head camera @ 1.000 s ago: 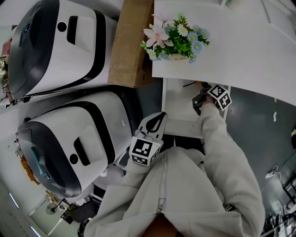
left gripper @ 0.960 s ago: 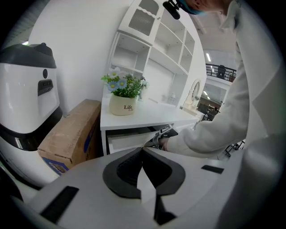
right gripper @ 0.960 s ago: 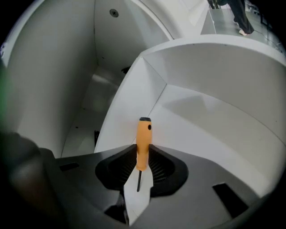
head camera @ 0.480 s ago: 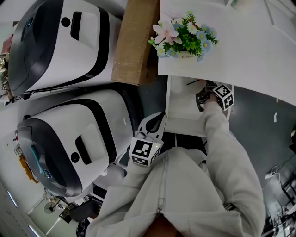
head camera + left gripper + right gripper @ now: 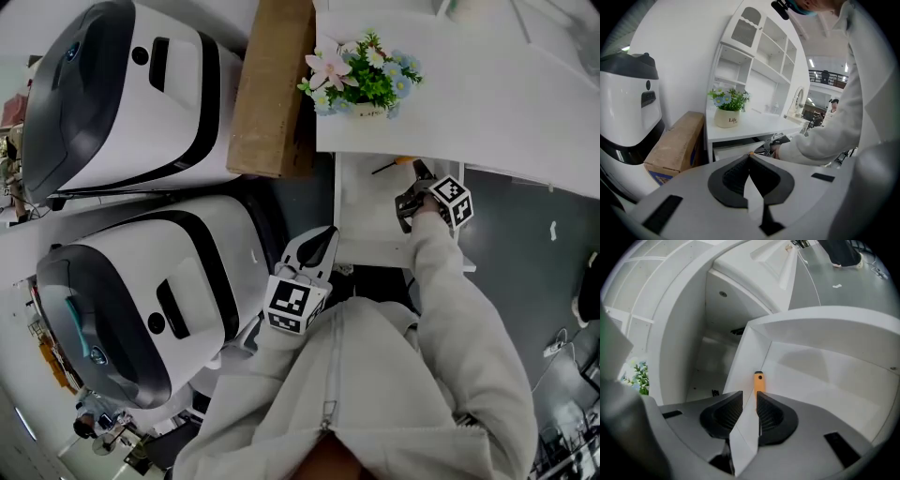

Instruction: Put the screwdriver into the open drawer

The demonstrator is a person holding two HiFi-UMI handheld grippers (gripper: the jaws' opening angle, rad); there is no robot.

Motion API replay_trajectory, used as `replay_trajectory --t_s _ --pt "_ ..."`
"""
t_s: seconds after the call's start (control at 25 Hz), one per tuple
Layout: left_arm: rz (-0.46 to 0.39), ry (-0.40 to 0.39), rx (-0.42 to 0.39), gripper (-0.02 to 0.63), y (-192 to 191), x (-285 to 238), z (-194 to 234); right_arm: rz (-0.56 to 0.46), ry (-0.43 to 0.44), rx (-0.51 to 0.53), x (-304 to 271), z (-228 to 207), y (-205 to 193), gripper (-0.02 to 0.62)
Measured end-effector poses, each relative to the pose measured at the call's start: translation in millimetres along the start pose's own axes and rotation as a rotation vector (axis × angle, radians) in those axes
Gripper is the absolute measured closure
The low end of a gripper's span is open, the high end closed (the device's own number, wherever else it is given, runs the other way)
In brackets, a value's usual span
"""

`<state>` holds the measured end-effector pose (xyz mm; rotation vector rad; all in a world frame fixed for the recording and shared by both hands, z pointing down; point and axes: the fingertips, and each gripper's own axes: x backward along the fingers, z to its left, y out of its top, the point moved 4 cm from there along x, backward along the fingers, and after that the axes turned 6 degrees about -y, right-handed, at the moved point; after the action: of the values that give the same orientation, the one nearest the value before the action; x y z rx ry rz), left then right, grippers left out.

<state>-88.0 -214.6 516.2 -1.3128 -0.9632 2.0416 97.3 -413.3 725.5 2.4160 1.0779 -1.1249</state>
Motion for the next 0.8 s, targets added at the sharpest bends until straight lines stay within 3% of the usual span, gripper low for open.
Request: replay_trajectory --t_s 0.48,0.8 --pt "-0.071 -0.106 -0.098 0.589 12 16 -15 -0.093 0.109 0.060 99 29 -12 0.491" --pt "-0.142 -0.162 -0.118 0.589 26 30 -18 -0.158 0.213 0.178 170 51 -32 0.491"
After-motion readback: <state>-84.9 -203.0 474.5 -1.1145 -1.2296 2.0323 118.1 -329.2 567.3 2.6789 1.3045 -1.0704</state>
